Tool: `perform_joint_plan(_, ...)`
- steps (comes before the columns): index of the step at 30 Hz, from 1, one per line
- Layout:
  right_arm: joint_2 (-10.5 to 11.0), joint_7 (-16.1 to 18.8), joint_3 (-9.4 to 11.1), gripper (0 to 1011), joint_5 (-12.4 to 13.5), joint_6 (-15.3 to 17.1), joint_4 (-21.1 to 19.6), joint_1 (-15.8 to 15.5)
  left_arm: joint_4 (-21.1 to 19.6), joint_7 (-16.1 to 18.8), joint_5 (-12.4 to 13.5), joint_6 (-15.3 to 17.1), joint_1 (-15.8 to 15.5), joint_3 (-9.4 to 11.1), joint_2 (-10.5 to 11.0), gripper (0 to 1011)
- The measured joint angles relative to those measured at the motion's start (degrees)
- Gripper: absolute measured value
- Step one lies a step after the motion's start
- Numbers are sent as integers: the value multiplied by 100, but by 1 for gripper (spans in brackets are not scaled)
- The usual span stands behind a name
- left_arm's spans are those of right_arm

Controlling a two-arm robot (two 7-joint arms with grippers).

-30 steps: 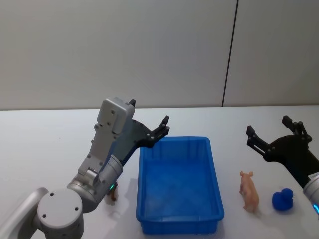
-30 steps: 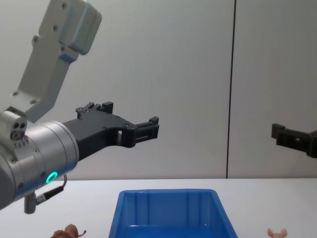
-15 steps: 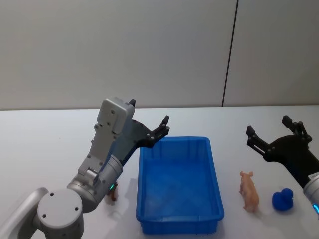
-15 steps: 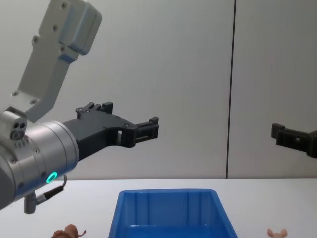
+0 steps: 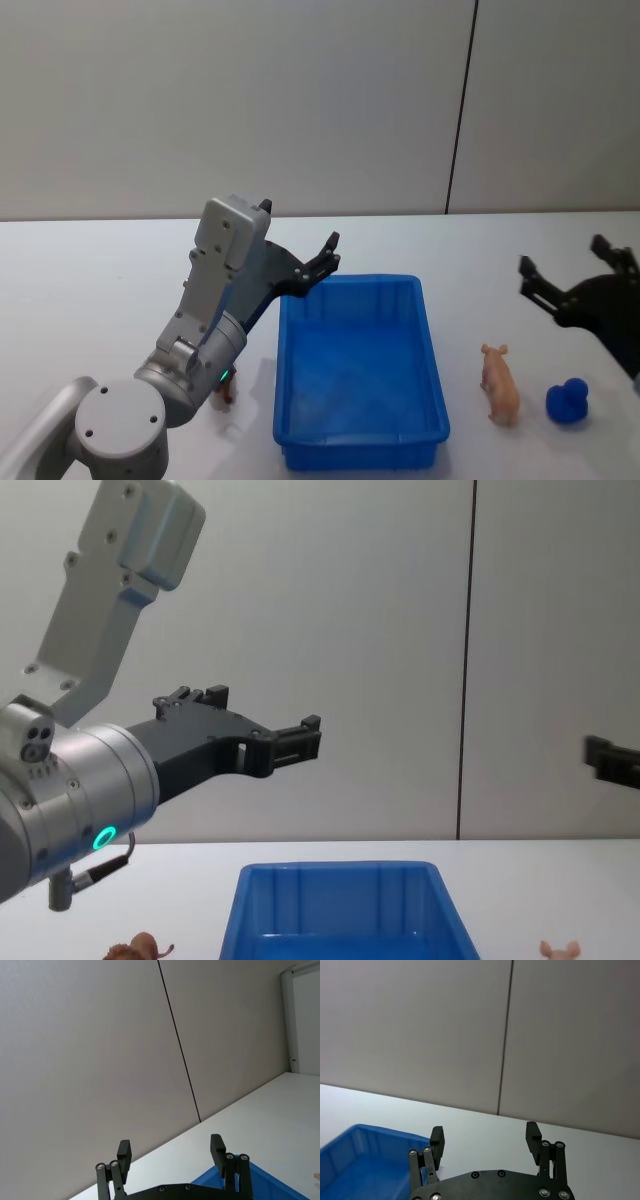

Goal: Pick up the two dolls from the table and place them into the box.

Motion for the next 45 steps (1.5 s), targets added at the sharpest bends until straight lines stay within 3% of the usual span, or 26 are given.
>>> perform_joint_plan(10,414,-313,334,1001,168,56,-104,-439,0,0,0,0,0,0,0,1001)
perform_joint_plan(17,712,-512,554,1001,243,327,-290,-908,0,0,0,0,0,0,0,1001)
perform_joint_plan(26,948,-468,670,1001,199,767,-415,-1305,0,0,0,0,0,0,0,1001)
perform_joint_plan(34,990,-151,615,1001,-33,1046,-337,-1346,0,0,0,0,0,0,0,1001)
perform_joint_plan(45,819,188,424,1001,-433,1208,3,-1109,0,0,0,0,0,0,0,1001)
